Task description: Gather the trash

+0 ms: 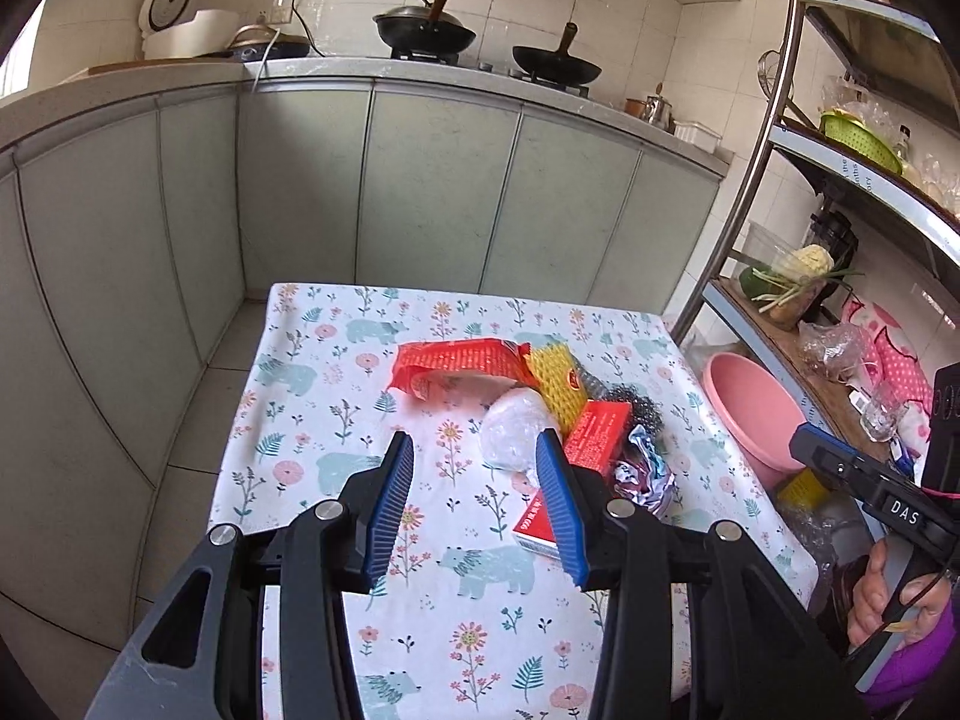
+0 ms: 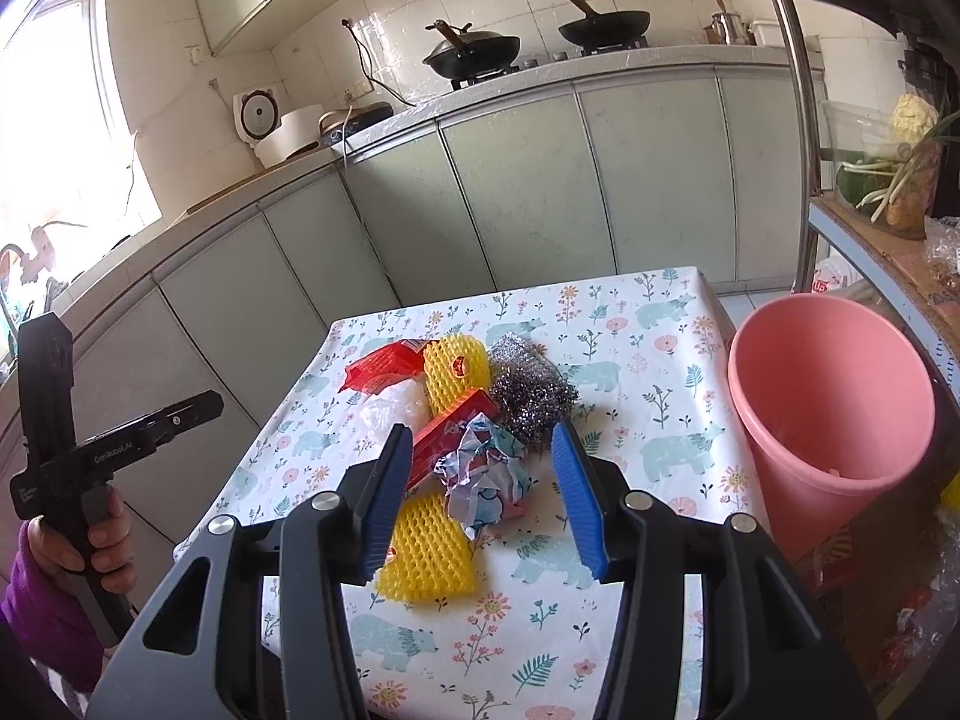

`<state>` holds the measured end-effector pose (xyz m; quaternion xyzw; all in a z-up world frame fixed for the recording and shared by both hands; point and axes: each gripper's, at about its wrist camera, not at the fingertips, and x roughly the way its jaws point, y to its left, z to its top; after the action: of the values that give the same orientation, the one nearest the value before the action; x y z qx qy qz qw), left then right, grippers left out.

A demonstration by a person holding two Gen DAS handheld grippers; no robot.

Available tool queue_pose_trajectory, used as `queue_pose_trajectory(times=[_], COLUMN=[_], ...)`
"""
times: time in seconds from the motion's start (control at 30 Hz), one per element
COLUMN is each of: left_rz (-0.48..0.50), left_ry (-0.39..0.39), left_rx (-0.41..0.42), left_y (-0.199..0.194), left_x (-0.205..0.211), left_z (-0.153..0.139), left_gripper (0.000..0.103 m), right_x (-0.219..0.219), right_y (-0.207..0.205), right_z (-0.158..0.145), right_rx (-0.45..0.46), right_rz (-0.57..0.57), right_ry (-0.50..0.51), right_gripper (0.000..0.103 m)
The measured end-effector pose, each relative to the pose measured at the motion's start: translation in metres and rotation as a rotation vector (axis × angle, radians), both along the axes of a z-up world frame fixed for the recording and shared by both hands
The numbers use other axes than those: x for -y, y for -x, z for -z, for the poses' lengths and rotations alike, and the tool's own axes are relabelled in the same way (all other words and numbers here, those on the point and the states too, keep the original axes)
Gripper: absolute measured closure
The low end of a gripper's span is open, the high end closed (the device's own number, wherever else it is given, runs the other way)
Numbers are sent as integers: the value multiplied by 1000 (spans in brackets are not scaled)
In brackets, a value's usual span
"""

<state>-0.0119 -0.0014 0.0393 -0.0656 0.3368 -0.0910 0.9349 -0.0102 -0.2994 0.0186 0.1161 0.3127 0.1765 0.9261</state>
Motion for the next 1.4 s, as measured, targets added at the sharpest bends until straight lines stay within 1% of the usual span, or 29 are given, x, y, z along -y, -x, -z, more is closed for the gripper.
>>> queue_pose_trajectory(times=[0.1, 0.2, 0.27, 0.43, 0.5, 0.7, 0.9, 0.97, 1.1, 1.2, 1.33, 1.4], left_rz=[11, 29, 55, 130, 161, 248, 297, 313, 349, 364, 377, 375], left_ry=[-3, 8, 22, -1, -12, -41, -71, -67, -33, -32, -13, 14], left_rx=[-9, -37, -57, -95, -124, -196, -260, -280, -316, -334, -319, -312], left_y=[-3, -5, -6, -8, -14, -39, -67, -75, -85, -87, -81, -78], left_x=[6, 10, 14, 32, 40, 59, 67, 67, 66, 68, 70, 68], left_z=[3, 8, 12, 24, 31, 53, 76, 82, 91, 98, 100, 99], left_gripper=[61, 61, 61, 61, 58, 57, 57, 57, 56, 56, 58, 59], right_x=[1, 1, 0, -9, -13, -18, -18, -20, -28, -32, -32, -32], right_y=[0, 0, 1, -4, -7, -19, -33, -36, -39, -40, -41, -43], right_z=[4, 7, 9, 21, 28, 47, 57, 58, 59, 60, 63, 64], right_rx=[-9, -20, -29, -64, -85, -138, -164, -173, -182, -184, -195, -199], right_rz=[-2, -8, -18, -57, -72, -99, -108, -117, -144, -153, -148, -147], right_ry=[-2, -10, -14, -11, -5, -9, -23, -25, -11, 3, 6, 2], right_gripper=[53, 53, 53, 53, 53, 53, 53, 53, 53, 53, 53, 53])
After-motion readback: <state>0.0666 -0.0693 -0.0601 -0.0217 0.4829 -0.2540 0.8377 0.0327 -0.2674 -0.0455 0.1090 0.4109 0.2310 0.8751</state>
